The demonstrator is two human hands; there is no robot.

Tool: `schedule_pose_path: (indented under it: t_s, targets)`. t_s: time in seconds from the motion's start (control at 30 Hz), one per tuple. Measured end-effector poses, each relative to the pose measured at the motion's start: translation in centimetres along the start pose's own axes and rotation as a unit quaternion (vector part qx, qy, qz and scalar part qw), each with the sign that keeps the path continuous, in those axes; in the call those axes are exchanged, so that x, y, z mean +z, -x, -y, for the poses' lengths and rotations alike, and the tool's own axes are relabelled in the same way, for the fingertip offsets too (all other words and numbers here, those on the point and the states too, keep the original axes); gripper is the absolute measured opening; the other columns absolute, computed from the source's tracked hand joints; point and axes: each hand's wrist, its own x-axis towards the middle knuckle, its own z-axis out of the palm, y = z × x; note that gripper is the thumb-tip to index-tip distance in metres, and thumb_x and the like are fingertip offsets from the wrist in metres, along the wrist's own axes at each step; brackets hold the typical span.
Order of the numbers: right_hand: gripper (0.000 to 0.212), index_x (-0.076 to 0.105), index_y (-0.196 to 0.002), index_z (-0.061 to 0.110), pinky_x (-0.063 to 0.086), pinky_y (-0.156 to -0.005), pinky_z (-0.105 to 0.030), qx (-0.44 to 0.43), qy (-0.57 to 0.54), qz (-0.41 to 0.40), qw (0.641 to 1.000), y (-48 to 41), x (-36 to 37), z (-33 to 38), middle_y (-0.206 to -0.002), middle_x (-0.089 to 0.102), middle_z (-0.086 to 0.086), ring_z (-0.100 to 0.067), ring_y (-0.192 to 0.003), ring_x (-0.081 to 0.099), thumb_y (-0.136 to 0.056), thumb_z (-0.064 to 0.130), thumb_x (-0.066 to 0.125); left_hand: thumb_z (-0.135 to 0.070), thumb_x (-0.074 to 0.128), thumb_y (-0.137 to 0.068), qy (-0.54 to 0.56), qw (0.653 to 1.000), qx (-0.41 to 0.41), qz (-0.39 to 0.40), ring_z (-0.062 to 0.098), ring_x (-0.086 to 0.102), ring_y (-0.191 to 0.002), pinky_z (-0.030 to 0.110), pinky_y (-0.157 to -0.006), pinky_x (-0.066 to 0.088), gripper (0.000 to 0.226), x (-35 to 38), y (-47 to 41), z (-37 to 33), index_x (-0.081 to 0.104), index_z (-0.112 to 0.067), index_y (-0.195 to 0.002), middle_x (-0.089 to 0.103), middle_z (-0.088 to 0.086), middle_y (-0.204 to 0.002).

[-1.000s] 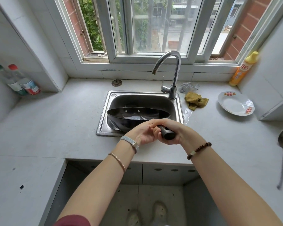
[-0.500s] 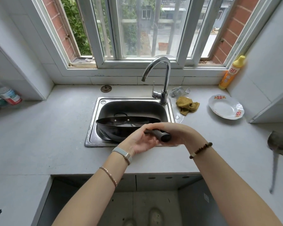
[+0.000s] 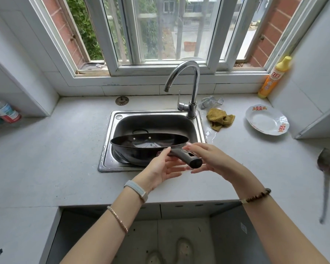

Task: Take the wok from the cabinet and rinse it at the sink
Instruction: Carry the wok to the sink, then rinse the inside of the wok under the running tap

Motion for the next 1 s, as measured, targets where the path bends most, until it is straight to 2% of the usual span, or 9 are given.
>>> schedule_pose_path:
  t_s: [0.1,0.2,0.3,0.4,0.47,0.7,0.77,0.87,1.0]
  targets:
    - [0.036,0.066,-0.115,0.026,0.054,-0.075,-0.028,-0.020,0.015,-0.031,0.999,-0.4,0.0,-0.3,-0.114,0.065,-0.004,-0.019,-0.103,0.065,-0.091,0.050,0.054,-0.036,0.037,-0.102,-0.090,0.991,0.052,-0.086,0.027,0.071,-0.093,0.038,-0.088,0.055,0.041,-1.0,0.6,-0.4,0.063,-0.004,-0.103,0.076,0.009,-0.093]
    - [0.033,0.066,-0.115,0.025,0.050,-0.076,-0.024,-0.045,0.010,-0.072,0.996,-0.8,0.2,-0.4,-0.109,0.069,0.001,-0.016,-0.108,0.062,-0.092,0.046,0.054,-0.025,0.044,-0.100,-0.148,0.964,0.152,-0.162,0.021,0.070,-0.094,0.037,-0.089,0.055,0.024,-2.3,1.3,-1.2,0.061,-0.010,-0.105,0.074,0.002,-0.093]
    - [0.027,0.065,-0.115,0.019,0.054,-0.089,-0.031,-0.086,-0.034,-0.115,0.989,-1.3,0.2,-0.4,-0.106,0.071,-0.001,-0.019,-0.104,0.066,-0.095,0.033,0.055,-0.026,0.048,-0.099,-0.261,0.901,0.283,-0.202,0.008,0.064,-0.098,0.027,-0.087,0.052,0.011,-3.6,2.1,-2.2,0.058,-0.024,-0.104,0.068,-0.007,-0.101]
    - [0.023,0.065,-0.116,0.019,0.053,-0.092,-0.031,-0.125,-0.063,-0.168,0.976,-2.1,-0.3,-0.7,-0.108,0.070,0.000,-0.018,-0.105,0.065,-0.095,0.024,0.056,-0.024,0.050,-0.098,-0.369,0.821,0.374,-0.222,-0.003,0.057,-0.095,0.011,-0.079,0.044,0.014,-4.4,2.4,-3.5,0.057,-0.026,-0.110,0.062,-0.008,-0.106]
    - [0.023,0.066,-0.115,0.021,0.050,-0.097,-0.031,-0.139,-0.074,-0.198,0.967,-2.9,-1.0,-1.1,-0.112,0.069,0.001,-0.015,-0.109,0.063,-0.094,0.021,0.057,-0.022,0.051,-0.097,-0.412,0.781,0.406,-0.237,-0.002,0.056,-0.095,0.014,-0.082,0.045,0.018,-4.6,2.3,-4.3,0.058,-0.023,-0.114,0.060,-0.008,-0.108]
    - [0.031,0.059,-0.125,0.017,0.046,-0.097,-0.021,-0.146,-0.095,-0.230,0.957,-6.9,-4.5,-1.3,-0.119,0.064,0.005,-0.006,-0.110,0.058,-0.094,0.014,0.056,-0.022,0.054,-0.095,-0.559,0.656,0.427,-0.275,0.013,0.055,-0.107,0.036,-0.094,0.049,0.028,-3.9,0.6,-6.5,0.057,-0.019,-0.123,0.061,-0.002,-0.115]
    - [0.036,0.055,-0.130,0.015,0.045,-0.094,-0.019,-0.145,-0.097,-0.218,0.960,-8.7,-5.7,-1.1,-0.122,0.062,0.003,-0.005,-0.109,0.057,-0.094,0.013,0.056,-0.021,0.055,-0.094,-0.580,0.638,0.415,-0.290,0.016,0.056,-0.106,0.036,-0.094,0.048,0.029,-3.6,-0.3,-7.0,0.058,-0.018,-0.122,0.062,-0.001,-0.115]
    - [0.042,0.047,-0.135,0.014,0.044,-0.102,-0.026,-0.142,-0.092,-0.190,0.967,-11.7,-7.2,-0.7,-0.127,0.059,0.000,-0.009,-0.113,0.056,-0.094,0.010,0.055,-0.021,0.056,-0.093,-0.603,0.618,0.390,-0.320,0.017,0.057,-0.106,0.032,-0.094,0.043,0.030,-3.0,-1.5,-7.6,0.057,-0.017,-0.122,0.062,-0.001,-0.115]
    - [0.050,0.039,-0.141,0.010,0.040,-0.098,-0.022,-0.138,-0.076,-0.150,0.976,-15.8,-8.9,0.0,-0.134,0.053,-0.004,-0.012,-0.118,0.052,-0.094,0.006,0.054,-0.020,0.056,-0.093,-0.609,0.618,0.359,-0.344,0.016,0.056,-0.109,0.031,-0.096,0.040,0.029,-2.4,-2.9,-8.1,0.057,-0.018,-0.122,0.061,-0.002,-0.116]
